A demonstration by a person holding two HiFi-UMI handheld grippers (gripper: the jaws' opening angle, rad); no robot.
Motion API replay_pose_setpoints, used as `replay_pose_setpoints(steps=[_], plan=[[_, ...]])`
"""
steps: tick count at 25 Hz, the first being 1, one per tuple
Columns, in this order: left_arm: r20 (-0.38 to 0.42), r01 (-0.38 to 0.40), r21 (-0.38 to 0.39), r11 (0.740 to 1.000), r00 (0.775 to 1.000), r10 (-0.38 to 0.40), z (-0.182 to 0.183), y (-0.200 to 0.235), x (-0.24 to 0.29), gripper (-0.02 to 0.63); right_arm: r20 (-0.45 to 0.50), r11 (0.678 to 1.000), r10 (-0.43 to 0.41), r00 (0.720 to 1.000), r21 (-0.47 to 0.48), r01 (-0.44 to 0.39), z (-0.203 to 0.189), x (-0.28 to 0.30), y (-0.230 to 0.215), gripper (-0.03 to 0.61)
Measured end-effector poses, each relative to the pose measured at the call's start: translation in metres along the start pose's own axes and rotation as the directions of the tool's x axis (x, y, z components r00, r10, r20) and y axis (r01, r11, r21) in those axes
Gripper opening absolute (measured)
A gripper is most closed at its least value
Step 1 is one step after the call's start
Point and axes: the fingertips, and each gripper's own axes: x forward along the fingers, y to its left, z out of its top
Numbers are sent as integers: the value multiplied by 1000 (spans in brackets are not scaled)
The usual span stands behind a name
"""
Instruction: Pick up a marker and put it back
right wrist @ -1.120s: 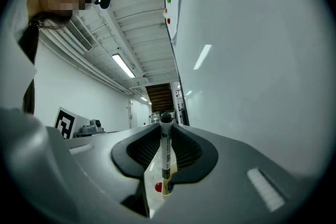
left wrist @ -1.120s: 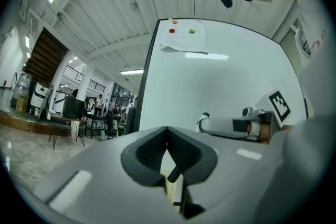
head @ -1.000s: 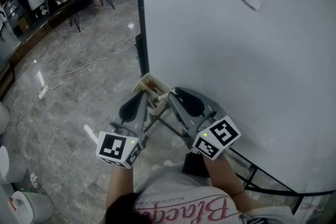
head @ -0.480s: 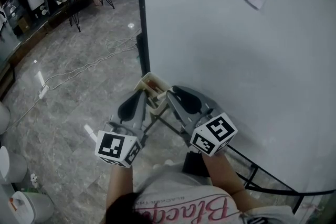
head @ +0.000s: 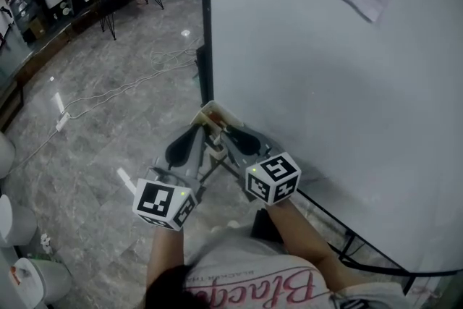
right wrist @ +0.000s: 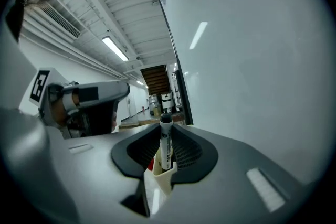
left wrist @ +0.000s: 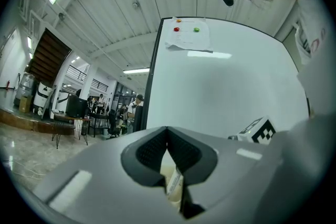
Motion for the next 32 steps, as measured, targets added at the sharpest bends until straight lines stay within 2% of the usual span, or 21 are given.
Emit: replay_pose_setpoints(steps=[5,9,17,20,27,32], plan=[[-2,-10,20,1000,1000,10,0,3,0,-1,-11,999,-10,1000,47,11,-13,7,-5,71],[0,-12,18,1000,1000,12,0,5,0,-1,-18,997,-59,998,55,60,-14,5,-17,78],[7,-18,12,1000,1000,18,0,11,-1,0,-65,993,-115,991,-44,112,-22,-7,-18,97],[5,-28,7,1000,1000,27,1,14,-2,0,-31,992,-108,994,-68,105,-6,-13,-13,97],[23,-12,6,1000,1000,12,6,9,-1,0,86,973,-95,992,-202,111,50,-35,7,92],[31,3,4,1000,1000,-3,8,2,1,0,141,963,-101,985,-236,132,72,-51,11,48]])
